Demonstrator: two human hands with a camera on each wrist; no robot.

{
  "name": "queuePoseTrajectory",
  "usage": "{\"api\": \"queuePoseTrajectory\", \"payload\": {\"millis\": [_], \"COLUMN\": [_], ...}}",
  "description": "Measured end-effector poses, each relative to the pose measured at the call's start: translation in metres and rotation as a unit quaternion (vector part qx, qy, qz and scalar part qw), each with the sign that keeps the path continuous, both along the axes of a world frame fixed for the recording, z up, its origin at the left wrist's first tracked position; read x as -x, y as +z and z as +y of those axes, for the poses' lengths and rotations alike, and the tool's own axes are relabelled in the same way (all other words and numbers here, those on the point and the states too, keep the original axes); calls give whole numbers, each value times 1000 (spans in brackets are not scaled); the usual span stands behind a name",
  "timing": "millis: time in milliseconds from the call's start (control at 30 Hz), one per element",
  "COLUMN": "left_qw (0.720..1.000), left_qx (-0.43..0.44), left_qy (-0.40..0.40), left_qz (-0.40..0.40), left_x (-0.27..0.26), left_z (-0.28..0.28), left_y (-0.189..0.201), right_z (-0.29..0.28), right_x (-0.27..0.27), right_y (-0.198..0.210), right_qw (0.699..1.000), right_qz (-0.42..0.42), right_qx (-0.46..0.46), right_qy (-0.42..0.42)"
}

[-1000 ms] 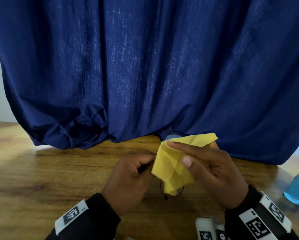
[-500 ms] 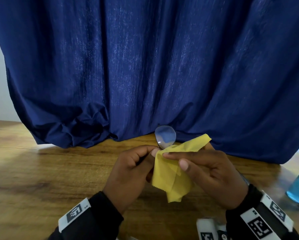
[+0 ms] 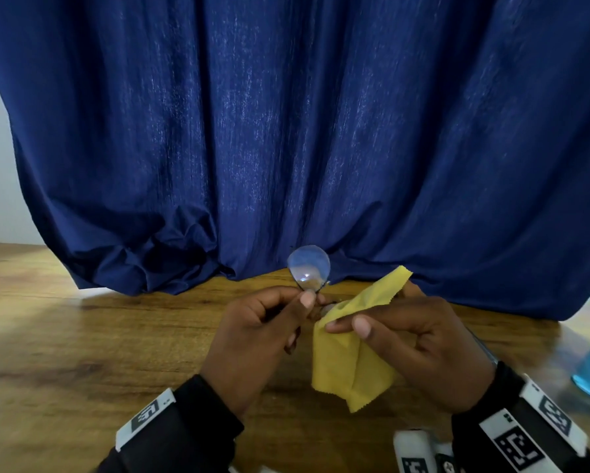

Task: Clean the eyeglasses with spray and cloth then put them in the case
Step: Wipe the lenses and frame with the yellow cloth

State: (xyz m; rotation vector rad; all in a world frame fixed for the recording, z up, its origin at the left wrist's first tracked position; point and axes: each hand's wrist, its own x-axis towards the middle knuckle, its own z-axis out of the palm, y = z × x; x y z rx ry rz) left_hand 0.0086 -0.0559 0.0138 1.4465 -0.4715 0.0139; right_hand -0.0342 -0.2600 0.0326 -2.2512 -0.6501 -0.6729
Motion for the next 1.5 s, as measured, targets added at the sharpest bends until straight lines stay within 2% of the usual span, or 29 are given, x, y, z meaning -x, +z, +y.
{"api": "queuePoseTrajectory", "payload": {"millis": [133, 367, 500, 633, 867, 1000, 1167, 1367, 1500], "left_qw": [997, 995, 991, 987, 987, 986, 983, 991, 991], "left_qx": [43, 66, 95, 120, 112, 117, 140, 90, 108], "left_qy": [18, -9, 19, 26, -21, -12, 7, -10, -5], "left_qz": [56, 74, 91, 100, 112, 118, 117, 100, 83], "left_x": [-4, -1, -6, -9, 0, 2, -4, 4, 4], "left_z": [2, 0, 2, 6, -1, -3, 4, -3, -2], "left_y": [2, 2, 1, 2, 2, 3, 6, 4, 7], "right_z": [-3, 1, 1, -3, -1, 1, -8, -8, -2], "right_x": [-2, -2, -1, -1, -1, 0, -4, -6, 0], "right_y": [-1, -5, -6, -3, -3, -1, -5, -5, -1], "right_qw": [1000, 999, 999, 999, 995, 993, 991, 989, 988], "right_qz": [-20, -20, -23, -38, -43, -48, -68, -28, -46], "right_qx": [-2, 42, 28, 18, 74, 102, 95, 117, 133], "right_qy": [-16, 1, 13, -11, -54, -29, -69, -81, -59]}}
